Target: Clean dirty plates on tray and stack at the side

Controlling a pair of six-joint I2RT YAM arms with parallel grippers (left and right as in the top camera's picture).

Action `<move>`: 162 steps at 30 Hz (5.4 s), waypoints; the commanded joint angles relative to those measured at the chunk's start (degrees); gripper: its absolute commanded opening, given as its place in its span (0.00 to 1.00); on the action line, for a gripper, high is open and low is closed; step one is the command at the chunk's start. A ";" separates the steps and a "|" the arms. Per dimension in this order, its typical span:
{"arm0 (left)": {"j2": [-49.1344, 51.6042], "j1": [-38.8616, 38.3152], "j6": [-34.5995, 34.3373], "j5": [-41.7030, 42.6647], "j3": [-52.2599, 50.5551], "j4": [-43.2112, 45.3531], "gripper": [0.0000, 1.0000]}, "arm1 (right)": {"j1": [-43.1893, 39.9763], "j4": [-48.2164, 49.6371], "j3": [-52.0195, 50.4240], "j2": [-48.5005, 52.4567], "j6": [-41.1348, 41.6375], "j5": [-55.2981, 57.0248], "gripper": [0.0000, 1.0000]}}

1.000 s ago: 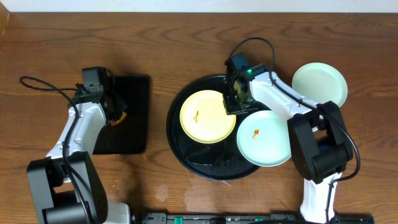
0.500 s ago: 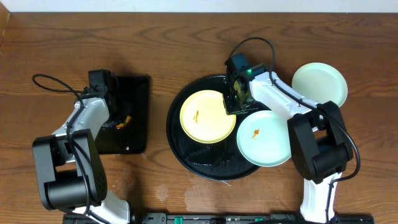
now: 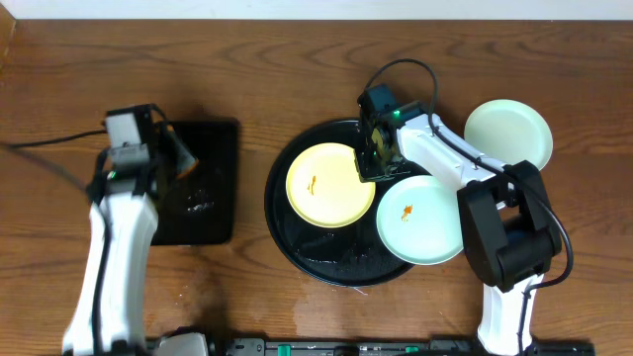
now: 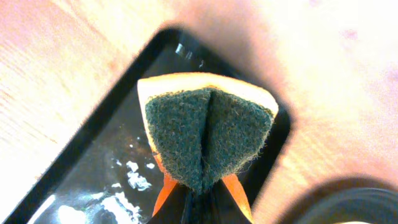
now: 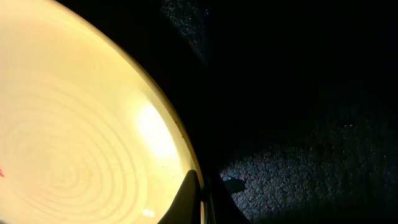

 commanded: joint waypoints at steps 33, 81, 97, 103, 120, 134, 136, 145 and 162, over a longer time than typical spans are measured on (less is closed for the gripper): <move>1.42 -16.74 2.19 27.08 -0.52 -2.51 0.08 | 2.75 1.99 0.57 0.83 5.05 2.03 0.01; 24.41 -40.87 -18.64 4.63 -0.52 17.03 0.08 | 2.38 1.40 0.57 0.83 3.78 2.91 0.01; 24.13 -28.92 -14.51 4.59 -0.33 8.79 0.08 | 2.38 -0.04 0.57 0.83 2.69 2.93 0.01; 19.06 -27.74 -7.43 7.98 2.75 8.90 0.08 | 2.38 -0.07 0.57 0.83 2.69 2.91 0.01; 20.57 -34.53 -12.50 9.49 3.28 13.84 0.08 | 2.38 0.59 0.57 0.83 2.73 2.86 0.01; 31.69 -35.82 -17.20 13.94 3.28 19.91 0.08 | 2.38 0.35 0.57 0.83 2.75 2.89 0.01; 32.46 -35.74 -16.83 13.40 3.28 19.45 0.08 | 2.38 0.37 0.57 0.83 2.75 2.89 0.01; 31.15 -31.19 -16.72 9.75 3.28 9.09 0.07 | 2.36 0.04 0.57 0.83 2.75 2.89 0.01; 14.86 -29.44 -14.27 3.37 3.34 8.72 0.07 | 2.38 0.20 0.57 0.83 2.97 2.86 0.01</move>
